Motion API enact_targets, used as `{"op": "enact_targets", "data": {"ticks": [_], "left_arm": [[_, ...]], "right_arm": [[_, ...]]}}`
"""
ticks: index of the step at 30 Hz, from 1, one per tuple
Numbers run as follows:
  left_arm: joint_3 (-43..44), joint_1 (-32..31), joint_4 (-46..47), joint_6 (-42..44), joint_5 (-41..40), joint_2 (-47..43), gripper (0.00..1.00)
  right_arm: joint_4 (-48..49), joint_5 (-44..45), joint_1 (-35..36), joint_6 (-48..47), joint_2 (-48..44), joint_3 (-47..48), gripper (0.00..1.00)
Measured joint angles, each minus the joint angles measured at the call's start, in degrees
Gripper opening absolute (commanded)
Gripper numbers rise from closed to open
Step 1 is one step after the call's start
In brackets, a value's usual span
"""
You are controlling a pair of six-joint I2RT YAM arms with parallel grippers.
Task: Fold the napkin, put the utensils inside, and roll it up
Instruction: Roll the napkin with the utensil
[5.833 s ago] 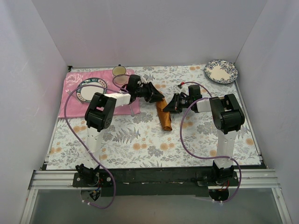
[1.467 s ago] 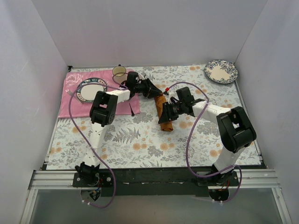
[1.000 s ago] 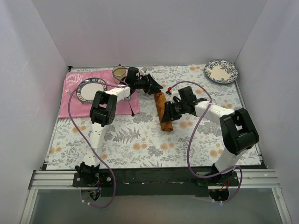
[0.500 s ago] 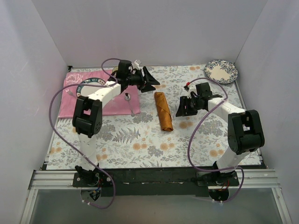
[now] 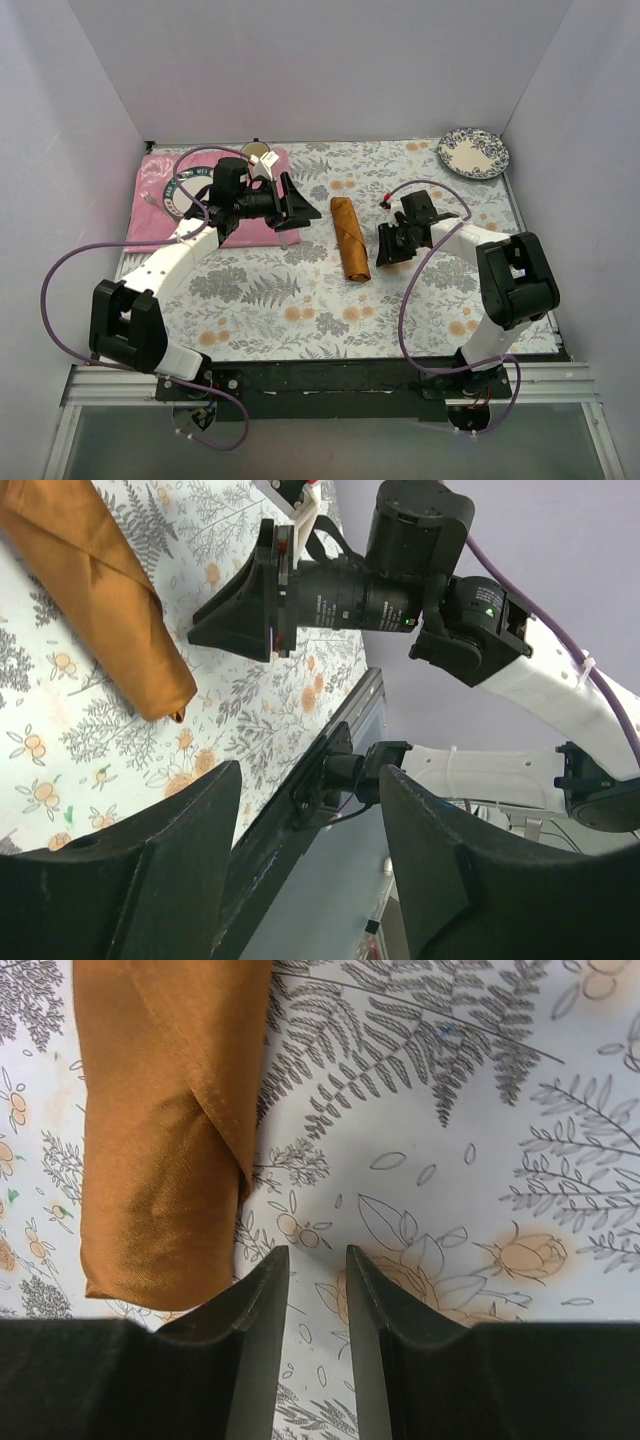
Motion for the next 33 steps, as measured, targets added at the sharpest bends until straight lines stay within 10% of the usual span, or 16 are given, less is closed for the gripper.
{"op": "enact_targets", "data": {"ticks": [33], "left_arm": [[-2.01,0.04,-1.84,-2.16,-0.98,-8.15,0.69]], "right_arm": [[11.41,7.89,26.88,12.07,9.35,10.14,0.52]]}}
